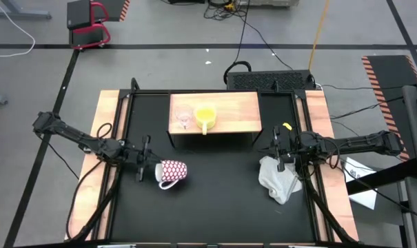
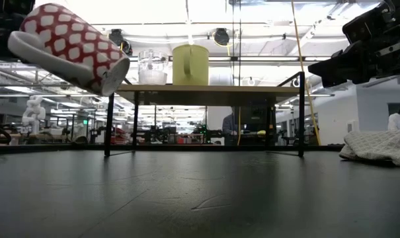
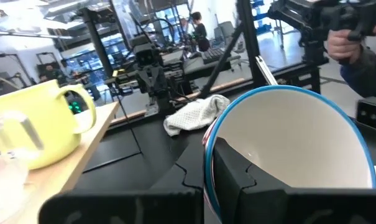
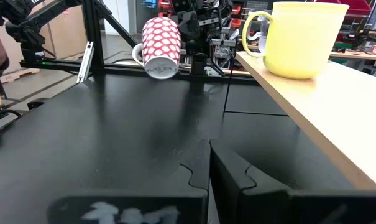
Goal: Stack small to large cups/mugs on shelf
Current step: Put the red patterned mug on the shelf
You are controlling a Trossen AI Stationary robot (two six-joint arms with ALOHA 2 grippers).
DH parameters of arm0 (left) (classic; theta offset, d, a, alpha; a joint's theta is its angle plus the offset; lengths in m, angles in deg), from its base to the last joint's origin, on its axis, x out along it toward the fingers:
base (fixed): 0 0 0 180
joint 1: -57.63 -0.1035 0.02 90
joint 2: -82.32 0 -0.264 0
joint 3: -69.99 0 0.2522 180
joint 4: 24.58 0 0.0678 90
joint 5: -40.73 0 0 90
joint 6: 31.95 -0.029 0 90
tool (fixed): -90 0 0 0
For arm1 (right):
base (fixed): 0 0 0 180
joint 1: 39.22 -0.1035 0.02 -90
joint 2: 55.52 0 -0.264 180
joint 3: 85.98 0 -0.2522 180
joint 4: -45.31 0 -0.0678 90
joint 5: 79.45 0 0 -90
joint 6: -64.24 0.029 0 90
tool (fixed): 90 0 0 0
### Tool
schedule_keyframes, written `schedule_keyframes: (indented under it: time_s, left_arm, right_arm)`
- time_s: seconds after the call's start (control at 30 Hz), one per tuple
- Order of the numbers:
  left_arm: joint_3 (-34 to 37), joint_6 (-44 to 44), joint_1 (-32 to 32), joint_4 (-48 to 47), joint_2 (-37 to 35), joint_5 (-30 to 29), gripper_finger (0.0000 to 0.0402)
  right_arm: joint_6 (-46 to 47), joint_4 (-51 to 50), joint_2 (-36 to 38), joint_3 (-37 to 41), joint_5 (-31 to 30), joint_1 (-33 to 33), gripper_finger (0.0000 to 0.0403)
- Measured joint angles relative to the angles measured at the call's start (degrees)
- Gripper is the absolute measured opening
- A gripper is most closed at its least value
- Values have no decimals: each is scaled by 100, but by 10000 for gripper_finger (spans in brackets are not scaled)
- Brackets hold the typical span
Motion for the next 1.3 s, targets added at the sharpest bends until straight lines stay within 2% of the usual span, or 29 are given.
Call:
schedule_keyframes:
  time_s: [0.4,0.67,0.83,1.03,1.17,1.3]
  left_arm:
    - [0,-13,-2,692,7,-347,12]
    - [-2,117,-9,762,9,-433,12]
    - [-2,372,-236,1036,108,-472,12]
    - [-181,564,-656,1415,644,-405,12]
    - [-509,143,-816,1365,1201,463,12]
    - [-1062,-59,-1057,1458,1790,286,12]
  right_arm:
    - [0,13,1,0,0,1,0]
    - [0,55,1,0,-1,1,0]
    - [0,138,0,0,0,0,0]
    - [0,138,1,0,-2,0,0]
    - [0,138,1,0,0,0,0]
    - [0,136,-1,0,0,0,0]
